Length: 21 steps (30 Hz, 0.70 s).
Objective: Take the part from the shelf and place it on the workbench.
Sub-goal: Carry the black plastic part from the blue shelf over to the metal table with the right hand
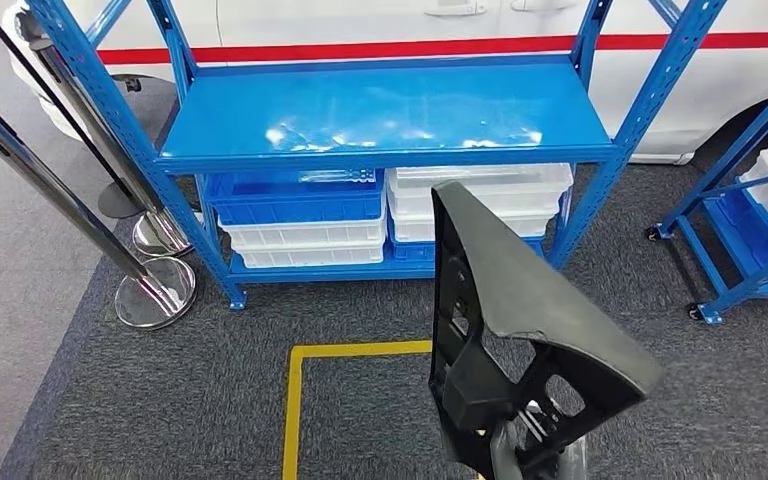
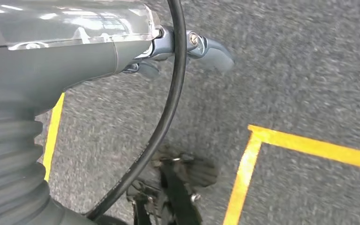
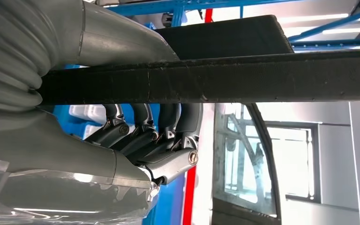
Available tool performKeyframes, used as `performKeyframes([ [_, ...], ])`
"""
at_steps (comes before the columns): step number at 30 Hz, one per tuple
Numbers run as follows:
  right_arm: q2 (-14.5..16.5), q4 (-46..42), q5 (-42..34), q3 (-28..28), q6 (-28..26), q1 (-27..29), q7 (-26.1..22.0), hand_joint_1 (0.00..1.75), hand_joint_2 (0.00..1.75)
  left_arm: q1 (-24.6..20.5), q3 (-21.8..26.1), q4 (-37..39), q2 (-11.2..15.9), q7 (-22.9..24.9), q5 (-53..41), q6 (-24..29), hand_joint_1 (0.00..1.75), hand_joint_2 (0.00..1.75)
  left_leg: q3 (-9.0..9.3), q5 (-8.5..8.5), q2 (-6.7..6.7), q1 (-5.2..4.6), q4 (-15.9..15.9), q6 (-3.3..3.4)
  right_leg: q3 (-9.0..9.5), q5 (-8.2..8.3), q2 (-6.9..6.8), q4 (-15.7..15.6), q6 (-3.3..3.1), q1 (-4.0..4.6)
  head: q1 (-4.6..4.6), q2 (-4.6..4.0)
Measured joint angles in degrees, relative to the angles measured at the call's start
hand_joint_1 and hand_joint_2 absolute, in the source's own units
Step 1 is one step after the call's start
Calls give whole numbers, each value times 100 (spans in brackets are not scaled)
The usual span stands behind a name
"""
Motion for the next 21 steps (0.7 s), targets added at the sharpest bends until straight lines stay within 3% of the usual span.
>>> performKeyframes([
  [1,3,-1,-2,-8,5,8,1,175,175,-1,1,0,4,0,-1,0,0,175,-73,-223,0,2,370,-17,-95,63,-3,18,-10,9,1,0],
  [2,3,-1,-3,-15,9,14,1,175,175,-2,1,0,8,1,-1,0,0,175,-95,-309,0,2,652,-28,-194,122,-4,44,-8,17,1,0],
  [3,3,-1,-3,-21,10,17,1,175,175,-1,1,0,10,1,-1,-1,0,175,-38,-257,0,2,774,-29,-297,176,-6,76,-4,25,0,0],
  [4,3,-2,-4,-27,10,19,1,175,175,-1,1,0,10,1,-2,-2,0,175,109,-108,0,2,703,-19,-400,225,-6,113,1,31,1,0],
  [5,4,-3,-4,-32,10,21,1,175,175,-2,1,-1,12,1,-4,-2,0,175,350,63,-2,0,436,3,-494,270,-5,152,9,36,0,0],
  [6,7,-5,-13,-37,14,22,2,175,175,-10,1,-4,16,0,-8,-3,0,175,660,131,-6,-7,16,40,-572,312,-5,190,20,38,0,0],
  [8,18,-18,-95,-46,69,34,2,175,175,-30,0,-16,27,-10,-18,-3,0,175,1172,76,-29,-38,-768,110,-658,398,12,231,77,43,1,0],
  [9,25,-31,-177,-53,141,41,-4,175,175,-36,0,-24,32,-22,-21,-7,0,175,1289,11,-35,-61,-985,140,-673,443,21,232,115,40,2,0],
  [11,39,-66,-342,-79,336,63,-26,175,175,-34,0,-30,29,-57,-21,-22,0,175,1272,66,-7,-68,-1079,199,-696,527,50,211,194,35,2,0],
  [12,48,-85,-394,-101,429,81,-37,175,175,-37,1,-32,24,-73,-19,-32,0,175,1237,119,26,-55,-1115,238,-730,493,66,238,228,32,3,0],
  [14,63,-117,-443,-147,571,121,-45,175,175,-42,2,-33,13,-94,-19,-43,0,175,1135,261,109,-15,-1177,314,-857,120,88,530,289,26,5,0],
  [16,75,-130,-467,-184,657,148,-47,175,175,-41,2,-34,6,-104,-27,-49,0,175,1007,363,195,-19,-1175,339,-1035,-417,88,1162,348,0,5,0],
  [17,82,-133,-477,-203,685,163,-47,175,175,-40,2,-35,2,-103,-31,-46,0,175,944,402,246,-19,-1164,333,-1090,-524,84,1469,378,-16,6,0],
  [18,89,-134,-488,-224,708,184,-47,175,175,-39,2,-35,-5,-99,-33,-40,0,175,885,435,299,-18,-1149,324,-1084,-502,76,1653,404,-33,5,0],
  [19,97,-134,-502,-245,729,209,-47,175,175,-39,1,-35,-12,-93,-35,-31,0,175,832,459,353,-15,-1129,312,-980,-376,59,1637,422,-49,5,0],
  [21,122,-141,-538,-285,766,269,-49,175,175,-40,2,-35,-35,-74,-39,-10,0,175,769,482,457,-10,-1068,278,-471,-111,-92,1004,437,-74,5,0],
])
